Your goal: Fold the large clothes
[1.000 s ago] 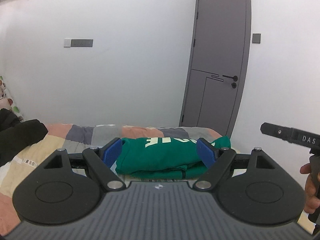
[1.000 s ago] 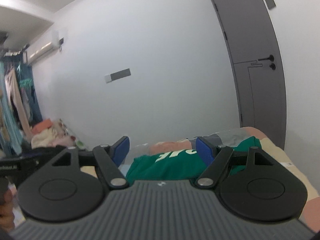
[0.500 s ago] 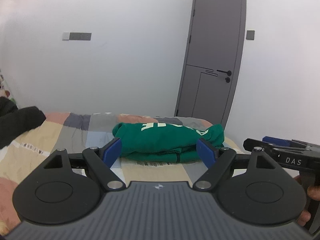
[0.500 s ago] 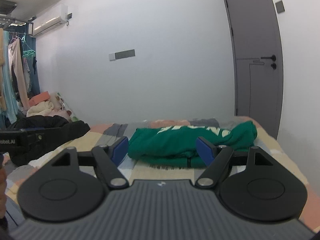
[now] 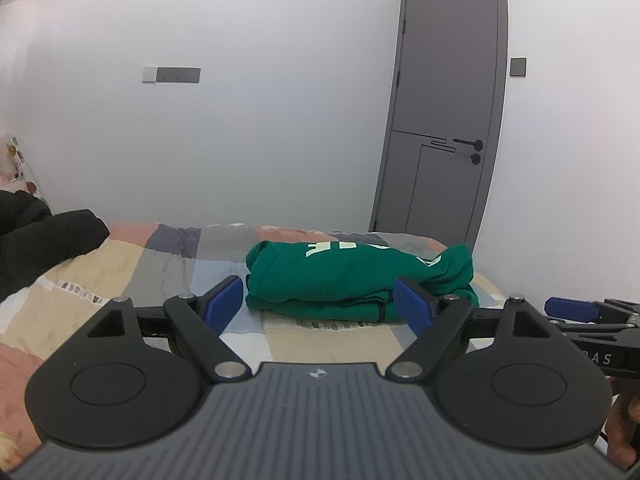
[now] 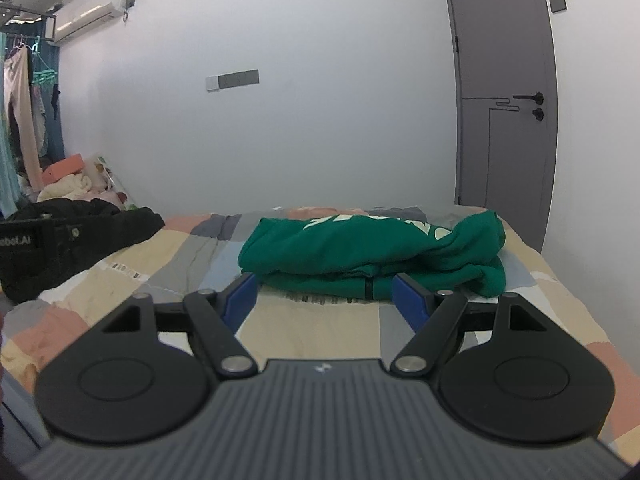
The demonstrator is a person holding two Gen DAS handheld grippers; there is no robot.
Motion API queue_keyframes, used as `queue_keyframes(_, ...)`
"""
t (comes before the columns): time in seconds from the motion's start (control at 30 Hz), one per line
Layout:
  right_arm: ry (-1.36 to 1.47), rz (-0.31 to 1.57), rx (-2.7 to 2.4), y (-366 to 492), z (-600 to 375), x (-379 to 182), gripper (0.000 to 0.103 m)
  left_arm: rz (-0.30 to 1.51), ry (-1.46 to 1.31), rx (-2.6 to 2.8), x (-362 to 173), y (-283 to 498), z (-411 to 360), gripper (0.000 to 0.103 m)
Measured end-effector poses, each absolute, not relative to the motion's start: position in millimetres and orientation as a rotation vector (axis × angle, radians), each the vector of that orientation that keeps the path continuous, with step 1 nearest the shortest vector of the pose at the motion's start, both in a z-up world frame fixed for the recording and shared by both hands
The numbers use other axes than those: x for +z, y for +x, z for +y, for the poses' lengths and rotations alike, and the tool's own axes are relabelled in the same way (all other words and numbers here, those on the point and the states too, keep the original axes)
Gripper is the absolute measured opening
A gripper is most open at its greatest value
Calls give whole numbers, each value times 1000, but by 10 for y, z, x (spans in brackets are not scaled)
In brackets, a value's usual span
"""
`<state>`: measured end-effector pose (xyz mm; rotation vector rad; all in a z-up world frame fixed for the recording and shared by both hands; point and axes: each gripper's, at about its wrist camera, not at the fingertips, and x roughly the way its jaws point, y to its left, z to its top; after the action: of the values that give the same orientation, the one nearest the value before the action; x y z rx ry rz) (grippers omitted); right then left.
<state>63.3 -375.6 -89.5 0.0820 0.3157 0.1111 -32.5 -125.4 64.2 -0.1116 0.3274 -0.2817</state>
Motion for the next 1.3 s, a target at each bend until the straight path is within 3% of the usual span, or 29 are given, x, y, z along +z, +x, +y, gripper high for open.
queue_keyframes(0.47, 107, 318, 79, 610, -3721, -879, 76, 340, -116, -260, 587, -239, -1232, 91)
queue_keyframes(0.7, 117, 327, 65, 586, -3761, -874, 76, 352, -101, -267, 574, -231, -1280, 103)
queue_keyframes(0.77, 121, 324, 56, 579, -3787, -856, 83, 358, -101, -265, 574, -227, -1287, 103)
queue_keyframes(0.87, 120, 308, 41, 558, -3808, -824, 86, 355, -85, -251, 573, -247, -1308, 103)
queue_keyframes(0.97, 132, 309, 35, 572, -3840, -803, 103, 355, -87, -249, 579, -263, -1308, 103)
queue_keyframes(1.3, 131, 319, 38, 575, -3836, -812, 103, 362, -97, -223, 595, -275, -1308, 103)
